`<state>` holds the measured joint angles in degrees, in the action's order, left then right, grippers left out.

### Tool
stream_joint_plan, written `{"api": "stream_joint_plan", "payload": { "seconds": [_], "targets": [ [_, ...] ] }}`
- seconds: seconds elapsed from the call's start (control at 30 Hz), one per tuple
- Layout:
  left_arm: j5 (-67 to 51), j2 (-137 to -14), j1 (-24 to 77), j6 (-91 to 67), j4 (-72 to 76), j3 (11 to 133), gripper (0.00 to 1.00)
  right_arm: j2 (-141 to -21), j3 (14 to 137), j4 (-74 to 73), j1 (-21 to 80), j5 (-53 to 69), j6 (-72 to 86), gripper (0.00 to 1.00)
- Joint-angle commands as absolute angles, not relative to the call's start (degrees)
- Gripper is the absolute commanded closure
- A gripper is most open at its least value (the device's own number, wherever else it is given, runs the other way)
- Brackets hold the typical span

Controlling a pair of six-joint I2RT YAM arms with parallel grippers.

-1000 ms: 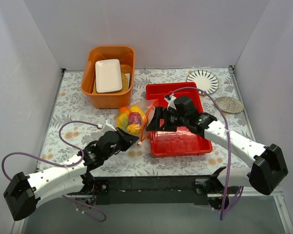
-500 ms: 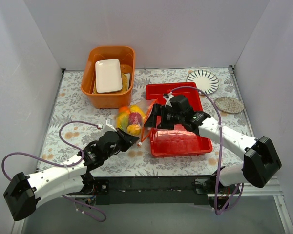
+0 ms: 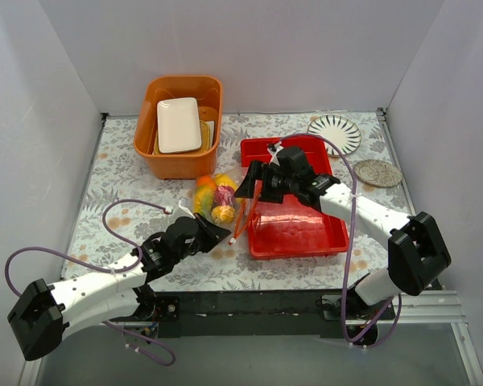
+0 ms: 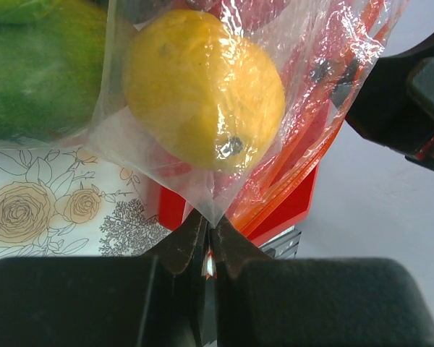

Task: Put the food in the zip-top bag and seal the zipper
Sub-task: Zip the zipper food storage bag at the center of the board.

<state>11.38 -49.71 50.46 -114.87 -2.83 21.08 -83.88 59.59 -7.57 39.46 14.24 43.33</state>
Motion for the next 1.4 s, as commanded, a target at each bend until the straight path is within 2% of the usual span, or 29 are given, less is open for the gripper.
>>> {"api": "stream_joint_plan", "payload": {
  "seconds": [0.0, 0.13, 0.17, 0.23, 0.3, 0.33, 0.4, 0.43, 0.47, 0.5, 0.67, 0.97, 1.27, 1.37],
  "targets": [
    [10.4, -50.3, 50.7, -127.4, -1.9, 20.7, 0.98, -85.9, 63.9, -10.0, 39.3, 13.8, 42.2, 0.02],
    [10.3, -49.8, 50.7, -127.3, -1.8, 20.8, 0.98, -85.0, 62.7, -10.0, 39.4, 11.9, 41.9, 0.23],
    [10.5, -49.5, 50.7, -127.4, -1.8, 20.7, 0.98, -84.7, 62.3, -10.0, 39.3, 11.6, 41.9, 0.49],
    [10.7, -49.0, 50.7, -127.6, -1.8, 20.4, 0.98, -84.4, 62.1, -10.0, 39.4, 11.9, 41.9, 0.70],
    [10.7, -48.7, 50.7, -127.8, -1.8, 20.4, 0.98, -84.5, 61.5, -9.7, 39.4, 12.4, 42.1, 0.71],
    [10.6, -48.6, 50.6, -127.8, -1.8, 20.4, 0.98, -84.5, 61.3, -9.4, 39.4, 13.0, 42.2, 0.84],
    [10.6, -48.3, 50.6, -127.8, -1.8, 20.5, 0.97, -84.5, 61.0, -8.6, 39.4, 13.3, 42.4, 0.89],
    [10.7, -48.3, 50.7, -127.8, -1.9, 20.5, 0.97, -84.3, 60.9, -8.2, 39.3, 13.7, 42.5, 0.98],
    [10.6, -48.1, 50.6, -128.0, -1.8, 20.4, 0.94, -84.3, 60.9, -7.4, 39.2, 13.8, 42.7, 0.99],
    [10.5, -47.7, 50.7, -128.1, -1.8, 20.4, 0.84, -84.2, 60.9, -6.9, 39.1, 13.8, 43.1, 0.99],
    [10.1, -46.0, 50.7, -130.7, -0.3, 17.7, 0.74, -83.7, 60.0, -3.4, 37.9, 16.0, 45.0, 0.99],
    [9.8, -46.0, 50.6, -133.9, 4.0, 13.6, 0.73, -83.7, 59.1, -0.9, 36.9, 18.6, 46.9, 0.98],
    [12.7, -46.1, 50.7, -135.0, 8.3, 13.9, 0.63, -83.1, 58.0, -1.0, 36.8, 19.4, 46.9, 0.96],
    [13.4, -46.1, 50.7, -134.9, 9.0, 14.2, 0.63, -82.7, 57.3, -1.0, 36.9, 19.5, 46.8, 0.96]
  ]
}}
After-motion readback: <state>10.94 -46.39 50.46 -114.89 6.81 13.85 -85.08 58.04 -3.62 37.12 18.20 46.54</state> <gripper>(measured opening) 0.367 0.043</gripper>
